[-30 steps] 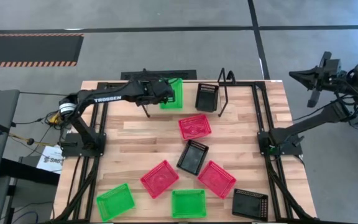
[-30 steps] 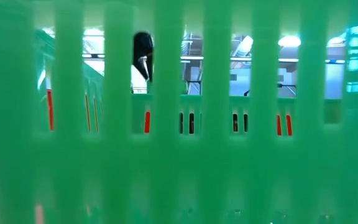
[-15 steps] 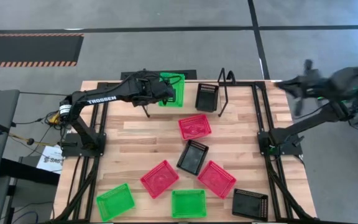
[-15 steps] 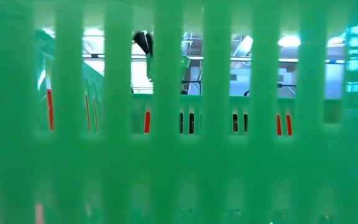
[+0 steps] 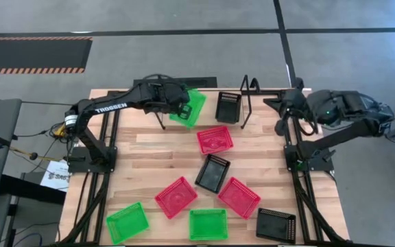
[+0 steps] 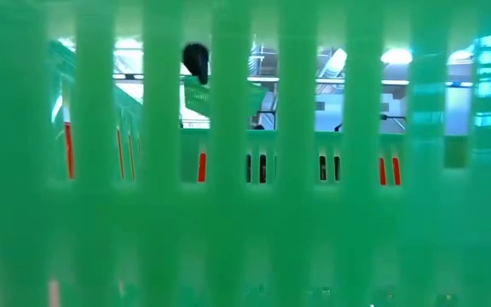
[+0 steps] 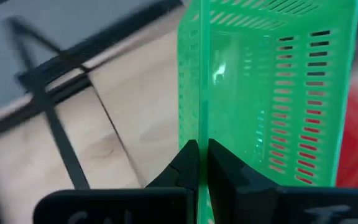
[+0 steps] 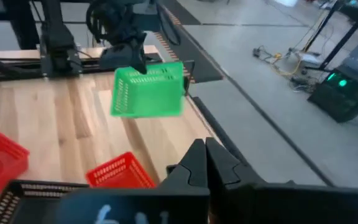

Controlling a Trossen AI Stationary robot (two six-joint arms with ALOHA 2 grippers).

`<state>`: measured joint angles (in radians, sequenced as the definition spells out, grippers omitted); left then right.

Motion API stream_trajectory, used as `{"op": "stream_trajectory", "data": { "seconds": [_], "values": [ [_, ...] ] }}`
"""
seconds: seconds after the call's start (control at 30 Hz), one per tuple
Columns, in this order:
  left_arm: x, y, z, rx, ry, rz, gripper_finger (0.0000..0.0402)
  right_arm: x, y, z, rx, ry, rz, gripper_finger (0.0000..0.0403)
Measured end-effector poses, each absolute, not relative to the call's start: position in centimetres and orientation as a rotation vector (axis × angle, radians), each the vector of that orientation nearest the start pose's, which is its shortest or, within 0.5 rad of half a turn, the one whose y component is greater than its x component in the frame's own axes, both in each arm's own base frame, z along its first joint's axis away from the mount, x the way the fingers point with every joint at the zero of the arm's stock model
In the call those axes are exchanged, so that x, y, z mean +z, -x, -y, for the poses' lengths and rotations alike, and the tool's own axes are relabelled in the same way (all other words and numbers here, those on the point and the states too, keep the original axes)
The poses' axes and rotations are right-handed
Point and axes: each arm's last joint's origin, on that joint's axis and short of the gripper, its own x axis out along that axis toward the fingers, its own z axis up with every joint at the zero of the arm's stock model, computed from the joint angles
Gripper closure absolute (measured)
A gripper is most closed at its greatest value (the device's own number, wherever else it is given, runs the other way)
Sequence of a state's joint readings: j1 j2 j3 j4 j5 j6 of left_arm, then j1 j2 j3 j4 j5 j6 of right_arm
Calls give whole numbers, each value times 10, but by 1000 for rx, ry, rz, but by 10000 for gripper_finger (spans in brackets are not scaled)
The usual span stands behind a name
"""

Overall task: Stack baskets on shelf by color
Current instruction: Put the top green bin on the shelf

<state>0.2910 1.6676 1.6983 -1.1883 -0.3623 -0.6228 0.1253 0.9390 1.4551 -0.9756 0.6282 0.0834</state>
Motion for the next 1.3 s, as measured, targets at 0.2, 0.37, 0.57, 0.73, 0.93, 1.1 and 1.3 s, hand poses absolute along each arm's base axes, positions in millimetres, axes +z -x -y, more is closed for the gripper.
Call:
{"op": "stream_trajectory", "data": {
  "seconds": [0.2, 0.37, 0.57, 0.73, 0.93, 1.1, 1.3],
  "values": [
    [351, -293, -125, 535, 214, -1271, 401, 449, -130, 2, -505, 19, -398, 402],
    [356, -284, -152, 422, 80, -1306, 401, 449, -127, 0, -459, 4, -400, 403],
    [364, -304, -179, 289, -84, -1330, 401, 455, -106, 3, -456, -44, -335, 403],
    [363, -343, -186, 53, -262, -1370, 401, 459, -90, 5, -476, -63, -286, 403],
    [327, -372, -179, -186, -544, -1507, 401, 462, -74, 7, -482, -68, -246, 403],
    [306, -383, -188, -47, -370, -1548, 401, 463, -65, 9, -500, -73, -223, 403],
    [316, -384, -193, -48, -288, -1428, 401, 463, -64, 10, -540, -70, -219, 403]
  ]
}}
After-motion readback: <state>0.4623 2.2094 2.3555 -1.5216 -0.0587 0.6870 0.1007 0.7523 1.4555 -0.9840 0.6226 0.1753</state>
